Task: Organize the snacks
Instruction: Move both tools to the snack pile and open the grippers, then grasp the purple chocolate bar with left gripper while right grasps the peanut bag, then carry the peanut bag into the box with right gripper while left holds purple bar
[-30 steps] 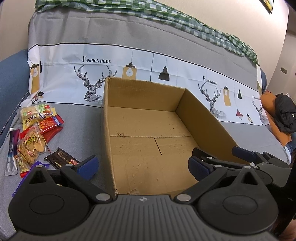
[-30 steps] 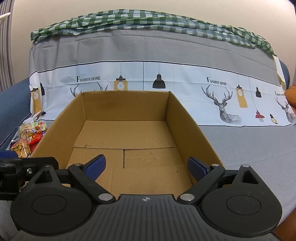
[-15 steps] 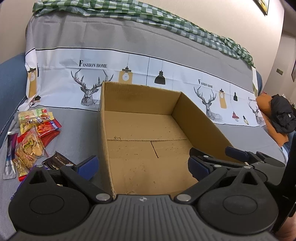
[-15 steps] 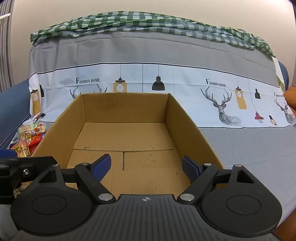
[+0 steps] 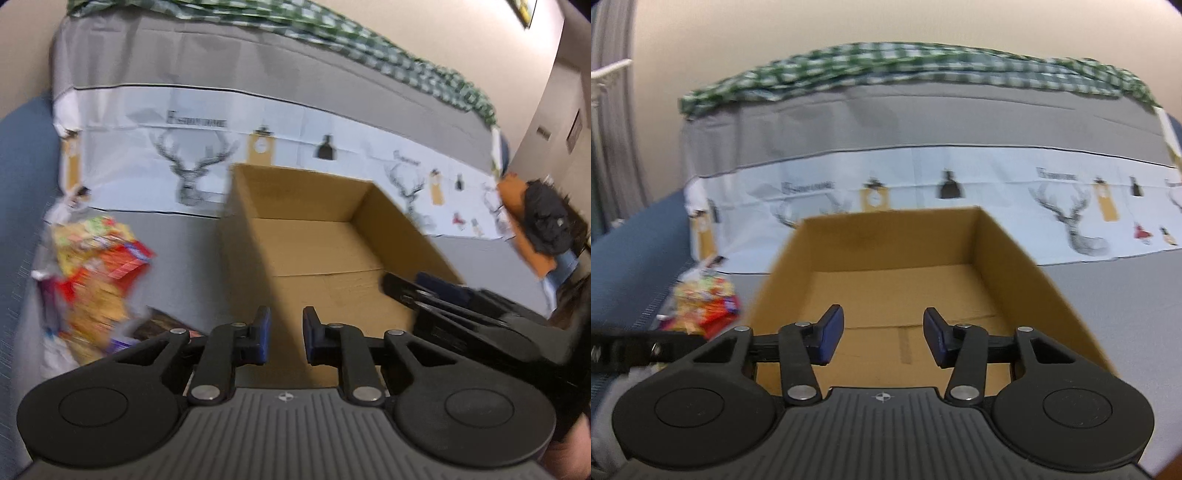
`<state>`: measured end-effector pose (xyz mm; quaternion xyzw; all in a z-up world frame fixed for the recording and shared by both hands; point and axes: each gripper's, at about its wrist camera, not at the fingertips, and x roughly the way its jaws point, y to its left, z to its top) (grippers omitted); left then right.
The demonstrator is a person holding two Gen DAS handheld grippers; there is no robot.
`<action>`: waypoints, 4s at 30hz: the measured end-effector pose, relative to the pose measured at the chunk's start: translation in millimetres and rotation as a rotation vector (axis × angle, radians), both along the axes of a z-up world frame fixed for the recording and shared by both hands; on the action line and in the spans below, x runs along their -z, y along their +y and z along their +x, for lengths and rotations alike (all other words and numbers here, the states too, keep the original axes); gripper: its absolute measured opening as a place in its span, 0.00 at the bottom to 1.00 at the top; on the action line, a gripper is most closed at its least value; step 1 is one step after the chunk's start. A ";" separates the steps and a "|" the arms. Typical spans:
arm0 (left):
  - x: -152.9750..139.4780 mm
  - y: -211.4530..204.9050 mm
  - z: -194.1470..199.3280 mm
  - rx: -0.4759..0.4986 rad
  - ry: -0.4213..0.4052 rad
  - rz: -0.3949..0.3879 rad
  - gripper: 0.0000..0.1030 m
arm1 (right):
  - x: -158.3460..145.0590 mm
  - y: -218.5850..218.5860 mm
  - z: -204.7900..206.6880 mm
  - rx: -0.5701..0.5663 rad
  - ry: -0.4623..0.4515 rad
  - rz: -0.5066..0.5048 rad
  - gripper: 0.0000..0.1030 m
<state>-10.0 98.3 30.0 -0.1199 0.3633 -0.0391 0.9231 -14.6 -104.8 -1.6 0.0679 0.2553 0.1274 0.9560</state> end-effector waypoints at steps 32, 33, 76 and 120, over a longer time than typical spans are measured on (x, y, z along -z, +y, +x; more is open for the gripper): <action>97.0 151.5 23.7 -0.208 0.400 -0.156 0.38 | 77.2 213.5 -34.7 -0.532 0.158 -0.263 0.88; 99.0 149.6 25.5 -0.203 0.406 -0.149 0.38 | 79.7 214.6 -34.1 -0.534 0.174 -0.268 0.89; 114.7 141.9 23.4 -0.182 0.481 -0.062 0.22 | 94.0 226.1 -30.8 -0.597 0.177 -0.346 0.87; 21.2 130.1 5.4 -0.342 -0.012 -0.089 0.13 | -71.2 138.5 -16.6 -0.457 -0.178 -0.243 0.80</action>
